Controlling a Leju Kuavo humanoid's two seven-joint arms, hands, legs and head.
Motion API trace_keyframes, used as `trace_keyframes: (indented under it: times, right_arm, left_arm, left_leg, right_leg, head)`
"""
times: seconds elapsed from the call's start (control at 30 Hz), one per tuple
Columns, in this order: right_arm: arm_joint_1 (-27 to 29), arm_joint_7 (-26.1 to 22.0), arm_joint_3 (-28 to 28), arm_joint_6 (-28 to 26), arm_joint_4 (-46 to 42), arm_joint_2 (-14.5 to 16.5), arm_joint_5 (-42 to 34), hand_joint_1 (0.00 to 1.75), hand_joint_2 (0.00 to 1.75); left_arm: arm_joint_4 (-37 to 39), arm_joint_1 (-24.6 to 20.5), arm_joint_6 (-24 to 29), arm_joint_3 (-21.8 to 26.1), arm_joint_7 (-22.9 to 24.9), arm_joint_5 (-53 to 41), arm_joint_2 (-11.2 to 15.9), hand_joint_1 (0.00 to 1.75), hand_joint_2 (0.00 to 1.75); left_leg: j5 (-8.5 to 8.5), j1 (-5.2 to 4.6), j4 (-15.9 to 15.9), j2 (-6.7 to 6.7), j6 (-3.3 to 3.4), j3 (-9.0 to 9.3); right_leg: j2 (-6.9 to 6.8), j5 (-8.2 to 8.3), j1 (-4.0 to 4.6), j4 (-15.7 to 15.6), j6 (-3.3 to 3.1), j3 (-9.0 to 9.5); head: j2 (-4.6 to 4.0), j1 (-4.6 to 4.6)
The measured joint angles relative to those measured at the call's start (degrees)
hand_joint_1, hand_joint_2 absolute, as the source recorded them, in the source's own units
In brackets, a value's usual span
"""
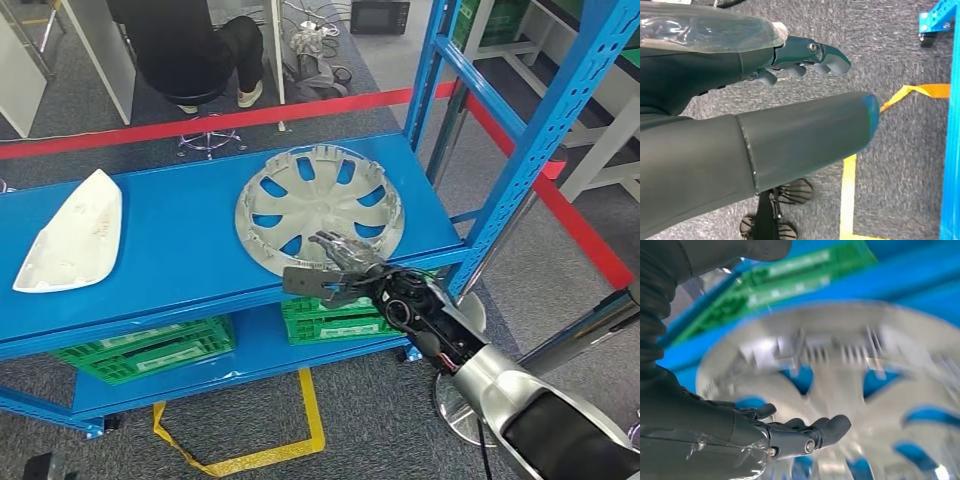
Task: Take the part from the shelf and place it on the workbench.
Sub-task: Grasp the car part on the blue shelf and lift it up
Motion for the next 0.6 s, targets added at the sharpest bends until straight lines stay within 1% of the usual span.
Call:
trace_keyframes:
  times: [0.13, 0.27, 0.4, 0.6]
  right_arm:
    - [1.23, 1.17, 0.26, 1.68, -1.15, -0.51, 0.65, 0.00, 1.75]
    - [0.81, 1.86, 0.42, 5.07, -2.88, -1.65, 1.61, 0.00, 1.75]
    - [-0.47, 1.42, 0.55, 8.57, -4.48, -3.28, 2.10, 0.00, 1.75]
    - [-1.49, 1.37, 1.10, 10.54, -6.47, -6.62, 2.42, 0.00, 1.75]
  left_arm:
    - [0.02, 0.41, -0.06, 0.01, 0.11, -0.01, 0.24, 0.00, 0.00]
    - [0.05, 0.54, -0.06, 0.01, 0.28, 0.20, 0.22, 0.00, 0.00]
    - [0.07, 0.57, -0.04, 0.03, 0.52, 0.66, 0.15, 0.00, 0.00]
    - [0.08, 0.45, -0.04, 0.03, 0.55, 0.55, -0.18, 0.00, 0.00]
  left_leg:
    - [-0.03, 0.00, 0.00, 0.03, -0.04, 0.00]
    - [-0.03, 0.00, 0.00, 0.03, -0.04, 0.01]
    - [-0.02, 0.00, 0.01, 0.03, -0.04, 0.03]
    - [-0.02, -0.01, 0.02, 0.03, -0.04, 0.05]
  right_leg:
    - [0.02, 0.00, 0.00, 0.00, 0.00, 0.00]
    - [0.02, 0.00, 0.00, 0.00, -0.01, -0.02]
    - [0.02, 0.02, 0.00, 0.00, -0.01, -0.01]
    - [0.03, 0.03, -0.01, -0.01, -0.01, 0.02]
  head:
    - [0.00, -0.01]
    - [0.00, -0.01]
    - [0.00, -0.02]
    - [0.00, -0.04]
